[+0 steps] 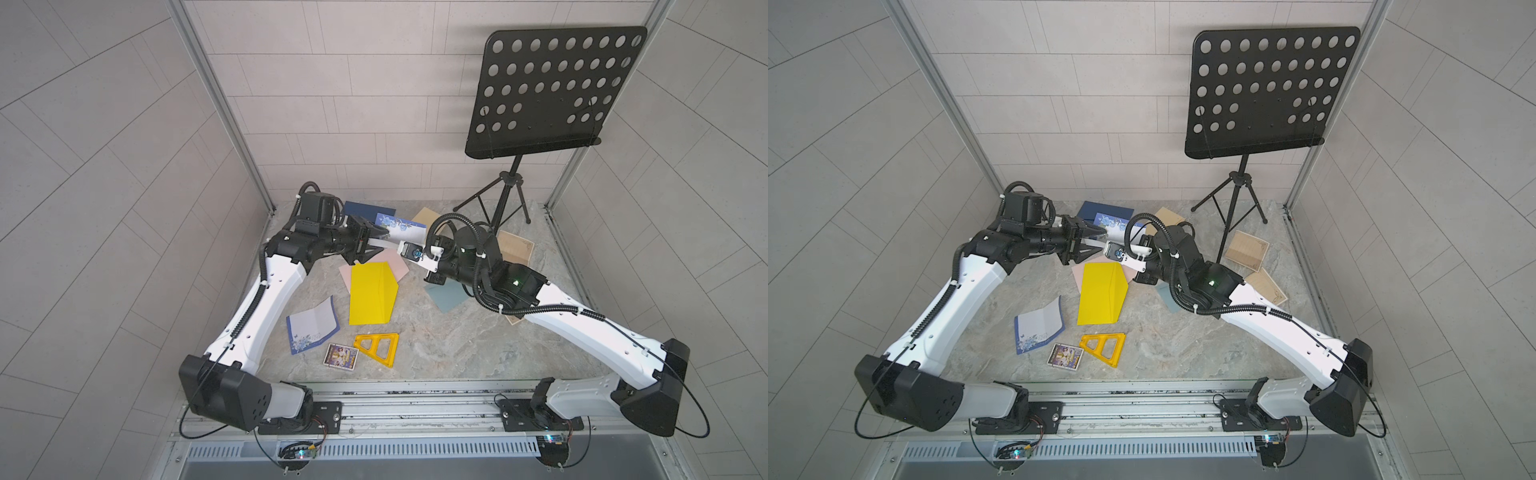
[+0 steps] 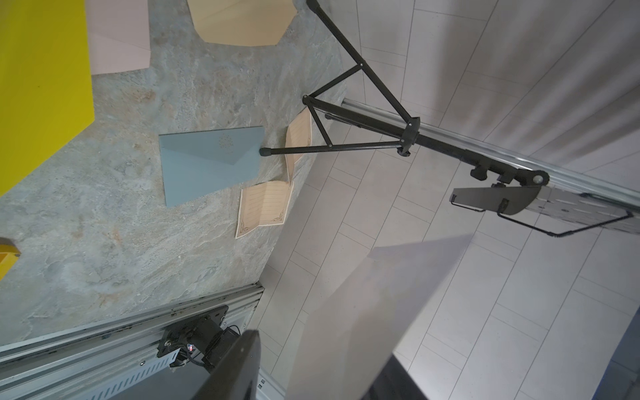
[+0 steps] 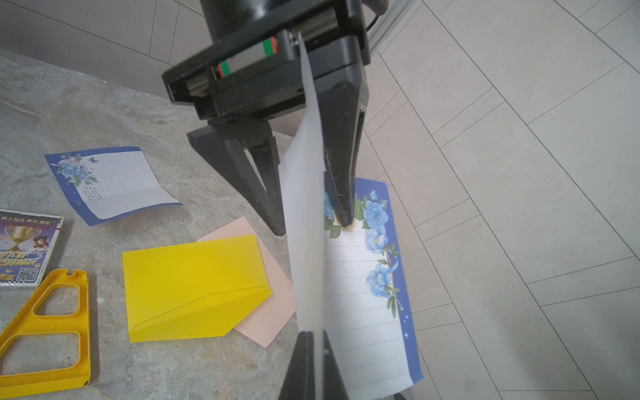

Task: Take the letter paper out of the envelope
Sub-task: Unfold the letter paper.

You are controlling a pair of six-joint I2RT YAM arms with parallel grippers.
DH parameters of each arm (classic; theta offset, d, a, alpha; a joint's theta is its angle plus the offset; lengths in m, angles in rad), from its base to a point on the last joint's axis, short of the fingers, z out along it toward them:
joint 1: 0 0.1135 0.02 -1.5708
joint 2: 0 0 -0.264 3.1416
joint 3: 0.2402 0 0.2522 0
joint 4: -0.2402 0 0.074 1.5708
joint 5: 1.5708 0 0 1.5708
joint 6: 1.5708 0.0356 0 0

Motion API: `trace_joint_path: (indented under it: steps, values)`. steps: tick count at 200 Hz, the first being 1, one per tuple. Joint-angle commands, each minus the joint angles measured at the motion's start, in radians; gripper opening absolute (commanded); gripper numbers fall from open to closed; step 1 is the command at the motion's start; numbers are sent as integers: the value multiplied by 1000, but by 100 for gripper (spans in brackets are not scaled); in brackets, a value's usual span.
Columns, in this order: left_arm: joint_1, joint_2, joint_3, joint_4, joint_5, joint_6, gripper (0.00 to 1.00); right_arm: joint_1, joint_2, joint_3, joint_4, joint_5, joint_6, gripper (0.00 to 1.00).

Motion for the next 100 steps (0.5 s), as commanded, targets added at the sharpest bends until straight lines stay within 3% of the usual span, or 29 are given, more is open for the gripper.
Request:
trace_joint_path:
  steps: [1, 38, 100]
  values:
    - [-9, -29, -20, 56, 17, -32, 44, 14, -31, -17, 46, 21, -46, 0]
    - [-8, -43, -50, 104, 14, -64, 26, 24, -36, -31, 74, 33, -44, 0]
    - [-6, -42, -46, 132, -9, -73, 13, 44, -69, -72, 77, 57, -39, 0]
